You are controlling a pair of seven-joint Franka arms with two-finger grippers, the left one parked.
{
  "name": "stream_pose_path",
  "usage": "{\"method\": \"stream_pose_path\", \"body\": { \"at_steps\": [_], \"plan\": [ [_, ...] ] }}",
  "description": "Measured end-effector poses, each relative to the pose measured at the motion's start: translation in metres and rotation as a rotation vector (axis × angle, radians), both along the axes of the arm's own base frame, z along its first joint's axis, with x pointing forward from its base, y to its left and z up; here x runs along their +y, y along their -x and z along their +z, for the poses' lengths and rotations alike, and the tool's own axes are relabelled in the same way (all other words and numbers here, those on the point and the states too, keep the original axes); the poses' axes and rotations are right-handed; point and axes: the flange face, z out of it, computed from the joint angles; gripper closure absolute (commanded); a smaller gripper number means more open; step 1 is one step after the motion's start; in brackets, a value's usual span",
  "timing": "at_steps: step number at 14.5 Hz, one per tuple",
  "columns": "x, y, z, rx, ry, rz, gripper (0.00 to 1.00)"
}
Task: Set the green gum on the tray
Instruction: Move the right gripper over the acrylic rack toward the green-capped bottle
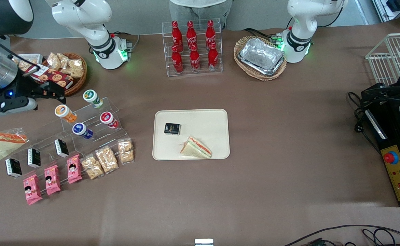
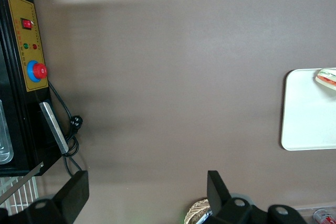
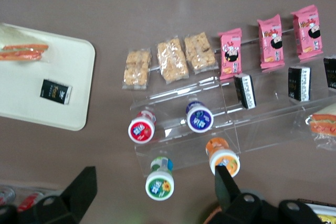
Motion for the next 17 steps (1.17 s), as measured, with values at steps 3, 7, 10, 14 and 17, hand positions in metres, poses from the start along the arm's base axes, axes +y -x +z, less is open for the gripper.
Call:
{"method": "stream_pose_path", "body": {
  "at_steps": [3, 7, 10, 14, 17],
  "plan": [
    [-0.001, 0.037, 0.005, -0.001, 0.003, 0.010, 0.00],
    [-0.002, 0.093, 0.008, -0.014, 0.008, 0.014, 0.00],
    [-0.002, 0.121, -0.004, -0.032, 0.009, 0.031, 0.00],
    [0.001, 0.135, -0.049, -0.054, 0.010, 0.046, 0.00],
    [0.000, 0.135, -0.083, -0.061, 0.010, 0.047, 0.00]
  ]
}}
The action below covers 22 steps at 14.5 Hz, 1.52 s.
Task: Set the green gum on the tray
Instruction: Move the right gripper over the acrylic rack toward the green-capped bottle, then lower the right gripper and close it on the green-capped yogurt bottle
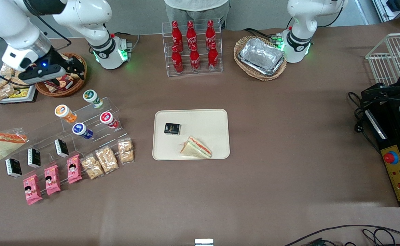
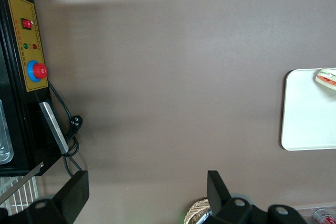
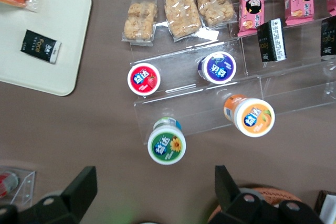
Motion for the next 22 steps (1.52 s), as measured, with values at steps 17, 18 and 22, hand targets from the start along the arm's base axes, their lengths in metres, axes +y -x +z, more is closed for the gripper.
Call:
{"method": "stream_pose_path", "body": {
  "at_steps": [17, 18, 22],
  "plan": [
    [-0.006, 0.006, -0.133, -0.047, 0.000, 0.029, 0.00],
    [-0.009, 0.007, -0.137, -0.049, 0.000, 0.035, 0.00],
    [-0.019, 0.010, -0.146, -0.043, 0.001, 0.043, 0.03]
  ]
}}
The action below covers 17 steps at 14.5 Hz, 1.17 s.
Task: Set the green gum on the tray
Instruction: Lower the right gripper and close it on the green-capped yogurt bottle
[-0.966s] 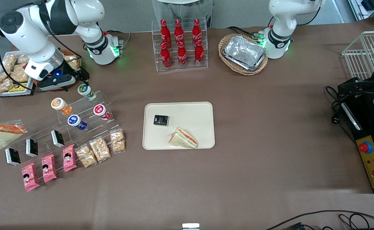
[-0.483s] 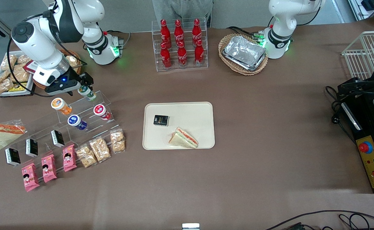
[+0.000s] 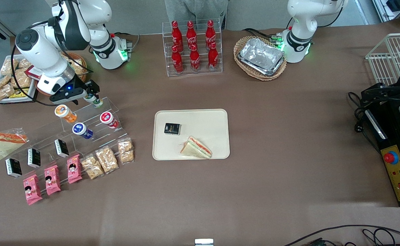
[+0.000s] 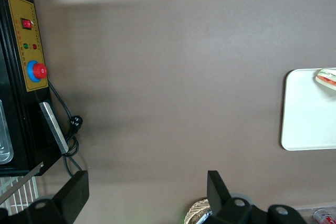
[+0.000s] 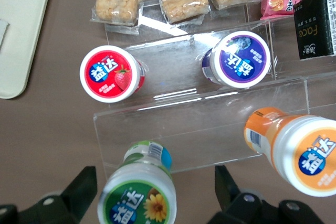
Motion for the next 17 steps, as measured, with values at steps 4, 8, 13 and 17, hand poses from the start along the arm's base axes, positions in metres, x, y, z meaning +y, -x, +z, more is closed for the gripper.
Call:
{"method": "stream_pose_path", "body": {
  "at_steps": [4, 8, 13, 17],
  "plan": [
    [0.000, 0.003, -0.004, 0.008, 0.001, 0.001, 0.14],
    [0.000, 0.005, -0.008, 0.016, 0.001, 0.001, 0.50],
    [-0.001, 0.006, -0.009, 0.016, 0.001, -0.001, 0.52],
    [-0.002, -0.001, 0.002, 0.016, -0.003, -0.008, 0.52]
  ]
}}
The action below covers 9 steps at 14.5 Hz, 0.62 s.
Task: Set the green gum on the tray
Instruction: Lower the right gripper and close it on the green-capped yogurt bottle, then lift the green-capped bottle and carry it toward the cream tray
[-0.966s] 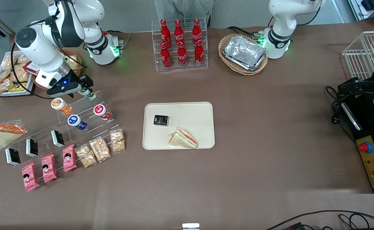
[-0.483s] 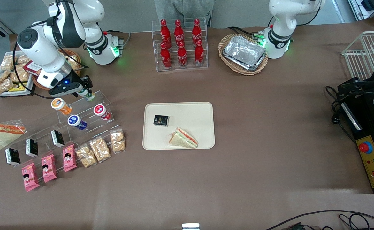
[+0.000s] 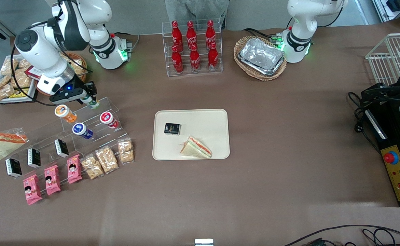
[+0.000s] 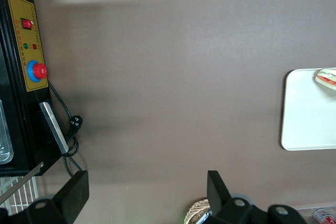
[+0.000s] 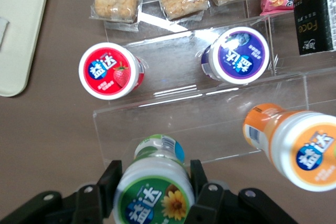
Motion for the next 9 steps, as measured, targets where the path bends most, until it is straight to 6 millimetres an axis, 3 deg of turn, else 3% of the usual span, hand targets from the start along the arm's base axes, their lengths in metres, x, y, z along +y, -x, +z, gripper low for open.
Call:
{"method": "stream_pose_path", "body": {
  "at_steps": [4, 9],
  "plan": [
    [0.001, -0.021, 0.040, 0.028, -0.003, -0.016, 0.53],
    [0.005, -0.051, 0.122, 0.086, -0.009, -0.067, 0.53]
  ]
}}
